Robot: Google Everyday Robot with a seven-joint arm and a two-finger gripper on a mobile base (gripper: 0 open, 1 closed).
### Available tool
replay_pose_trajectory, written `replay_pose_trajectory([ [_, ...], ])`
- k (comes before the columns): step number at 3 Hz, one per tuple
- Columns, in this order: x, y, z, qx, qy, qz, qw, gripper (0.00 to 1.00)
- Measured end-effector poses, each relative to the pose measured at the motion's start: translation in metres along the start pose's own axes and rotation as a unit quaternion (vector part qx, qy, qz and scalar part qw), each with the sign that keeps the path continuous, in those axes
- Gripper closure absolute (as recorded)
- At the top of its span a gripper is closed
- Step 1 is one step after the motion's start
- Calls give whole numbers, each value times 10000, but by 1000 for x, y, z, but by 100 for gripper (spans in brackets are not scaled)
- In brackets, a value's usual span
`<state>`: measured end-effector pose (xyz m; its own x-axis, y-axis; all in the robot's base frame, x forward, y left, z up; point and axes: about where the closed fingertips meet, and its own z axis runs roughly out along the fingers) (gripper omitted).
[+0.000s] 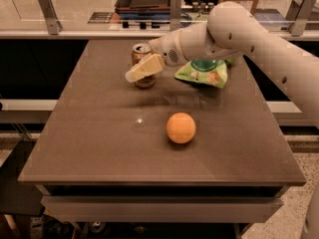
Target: Move orange can near orange
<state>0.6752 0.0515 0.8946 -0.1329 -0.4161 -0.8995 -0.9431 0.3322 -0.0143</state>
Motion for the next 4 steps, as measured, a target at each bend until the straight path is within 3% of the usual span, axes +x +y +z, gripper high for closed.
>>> replay_pose_trajectory([
  [1, 1, 1, 5, 39, -26, -127, 9999, 18],
  [3, 6, -2, 5, 216, -5, -262, 9994, 65],
  [4, 12, -9, -13, 135, -10, -367, 9992, 87],
])
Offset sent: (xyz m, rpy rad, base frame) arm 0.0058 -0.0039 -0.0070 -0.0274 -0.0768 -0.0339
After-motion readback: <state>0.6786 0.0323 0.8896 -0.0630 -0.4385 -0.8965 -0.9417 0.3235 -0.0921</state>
